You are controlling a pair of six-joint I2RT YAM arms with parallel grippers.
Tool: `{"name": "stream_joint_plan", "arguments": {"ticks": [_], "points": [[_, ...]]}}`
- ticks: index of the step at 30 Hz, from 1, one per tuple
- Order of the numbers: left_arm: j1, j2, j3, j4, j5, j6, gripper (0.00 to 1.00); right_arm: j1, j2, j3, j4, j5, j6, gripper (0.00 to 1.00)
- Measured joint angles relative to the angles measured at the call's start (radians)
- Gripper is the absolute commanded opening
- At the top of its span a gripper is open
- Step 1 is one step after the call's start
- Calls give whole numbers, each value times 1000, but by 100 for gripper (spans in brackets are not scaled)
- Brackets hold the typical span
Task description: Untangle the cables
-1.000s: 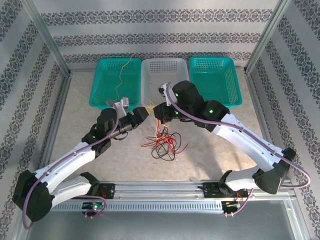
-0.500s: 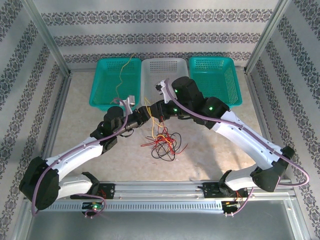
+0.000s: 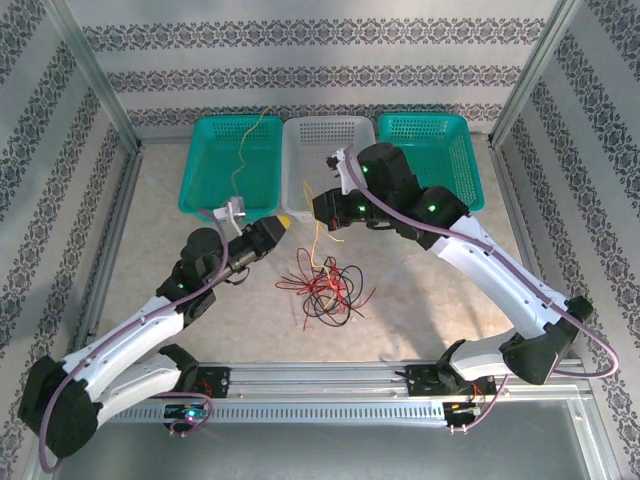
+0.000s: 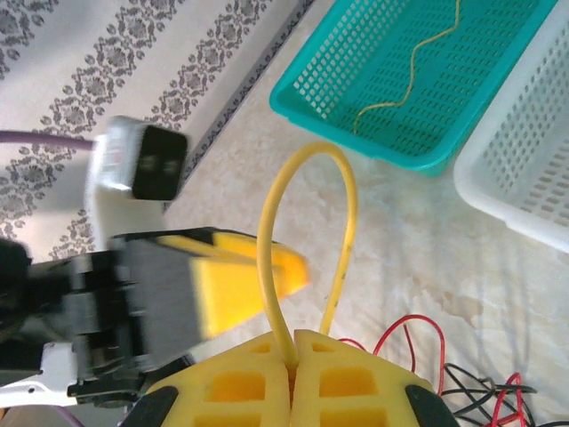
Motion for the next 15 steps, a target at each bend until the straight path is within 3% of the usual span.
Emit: {"name": "stream_joint_plan", "arguments": {"ticks": [9,15], "points": [[2,98,182,106,117,-9,51,-29,43,214,-32,-72,0,0],[2,146,234,189,154,-27,56,-28,48,240,-22,-134,8,0]]}}
